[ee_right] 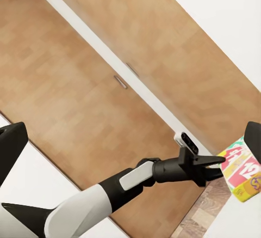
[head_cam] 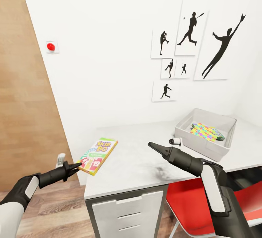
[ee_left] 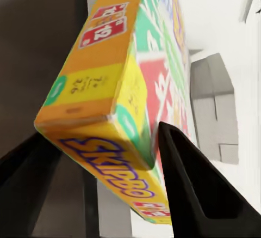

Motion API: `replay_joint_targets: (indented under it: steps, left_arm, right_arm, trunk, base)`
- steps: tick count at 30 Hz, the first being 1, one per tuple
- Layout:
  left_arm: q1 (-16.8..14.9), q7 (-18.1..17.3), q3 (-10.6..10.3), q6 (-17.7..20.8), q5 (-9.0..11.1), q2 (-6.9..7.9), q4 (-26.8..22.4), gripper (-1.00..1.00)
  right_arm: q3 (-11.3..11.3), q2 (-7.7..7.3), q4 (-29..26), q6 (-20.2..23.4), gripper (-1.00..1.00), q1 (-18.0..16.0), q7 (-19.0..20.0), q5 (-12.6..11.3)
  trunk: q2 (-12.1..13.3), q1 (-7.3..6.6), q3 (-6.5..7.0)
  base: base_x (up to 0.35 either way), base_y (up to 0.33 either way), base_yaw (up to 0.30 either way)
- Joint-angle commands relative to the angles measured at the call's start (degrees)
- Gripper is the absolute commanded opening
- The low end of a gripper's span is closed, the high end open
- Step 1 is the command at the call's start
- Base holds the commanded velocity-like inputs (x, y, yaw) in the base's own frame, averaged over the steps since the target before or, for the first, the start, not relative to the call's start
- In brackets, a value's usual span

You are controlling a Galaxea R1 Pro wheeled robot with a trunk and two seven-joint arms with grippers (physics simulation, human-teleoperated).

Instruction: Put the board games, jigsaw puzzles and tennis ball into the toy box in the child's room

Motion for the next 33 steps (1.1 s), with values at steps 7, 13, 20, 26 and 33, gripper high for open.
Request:
replay_joint_targets:
  steps: [7,13,20,26,33]
  left_arm:
    - [0.0,-0.1,0.0,-0.9,-1.5,0.08,0.0,-1.00]
    - [-0.1,-1.9,0.0,-0.9,-1.5,0.08,0.0,-1.00]
    - [0.0,-7.7,-0.2,-1.1,-1.7,0.17,0.0,-1.00]
    - [-0.1,-8.0,-0.2,-1.1,-1.7,0.22,0.0,-1.00]
    - [-0.1,-8.1,-0.2,-1.0,-1.7,0.23,0.0,-1.00]
  right_arm:
    - [-0.1,0.05,0.0,0.2,1.00,0.0,0.3,0.2]
    - [-0.1,0.05,0.0,0.2,1.00,0.0,0.3,0.2]
    - [-0.1,0.05,0.0,0.2,1.00,0.0,0.2,0.2]
    - [-0.1,0.08,0.0,0.2,1.00,0.0,-0.4,0.2]
    - [-0.1,0.12,0.0,0.2,1.00,0.0,-0.4,0.2]
  trunk:
    - [2.4,-1.32,1.01]
    - [4.8,-2.64,2.09]
    - [7.6,-4.17,3.34]
    - [10.0,-5.49,4.42]
    - [12.8,-7.03,5.68]
  base:
    - [0.000,0.000,0.000]
    - [0.000,0.000,0.000]
    - [0.000,0.000,0.000]
    - [0.000,0.000,0.000]
    - [0.000,0.000,0.000]
